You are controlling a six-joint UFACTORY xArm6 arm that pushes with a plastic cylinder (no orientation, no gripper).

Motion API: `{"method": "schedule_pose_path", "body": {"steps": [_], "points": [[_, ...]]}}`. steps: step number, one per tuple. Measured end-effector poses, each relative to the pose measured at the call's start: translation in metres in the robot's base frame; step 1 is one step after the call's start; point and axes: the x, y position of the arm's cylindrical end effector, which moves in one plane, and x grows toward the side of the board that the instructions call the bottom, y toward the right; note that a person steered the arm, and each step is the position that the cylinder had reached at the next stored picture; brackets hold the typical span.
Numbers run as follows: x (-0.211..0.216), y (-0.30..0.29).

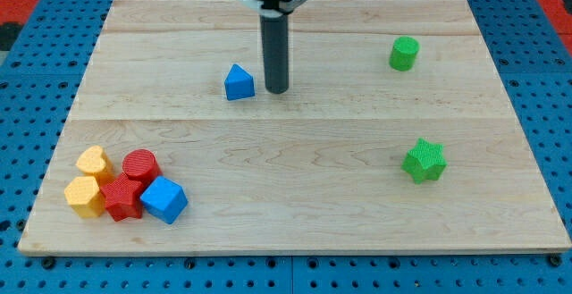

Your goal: Move the blue triangle diagonally to the green circle

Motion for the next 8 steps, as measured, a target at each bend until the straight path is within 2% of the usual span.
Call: {"method": "schedule_pose_path", "body": {"steps": [1,2,4,6,7,8], "points": [[-0.024,-0.005],[-0.018,-0.057],[0.072,-0.066],[0.052,-0.059],[0.053,-0.080],[0.091,-0.091]]}}
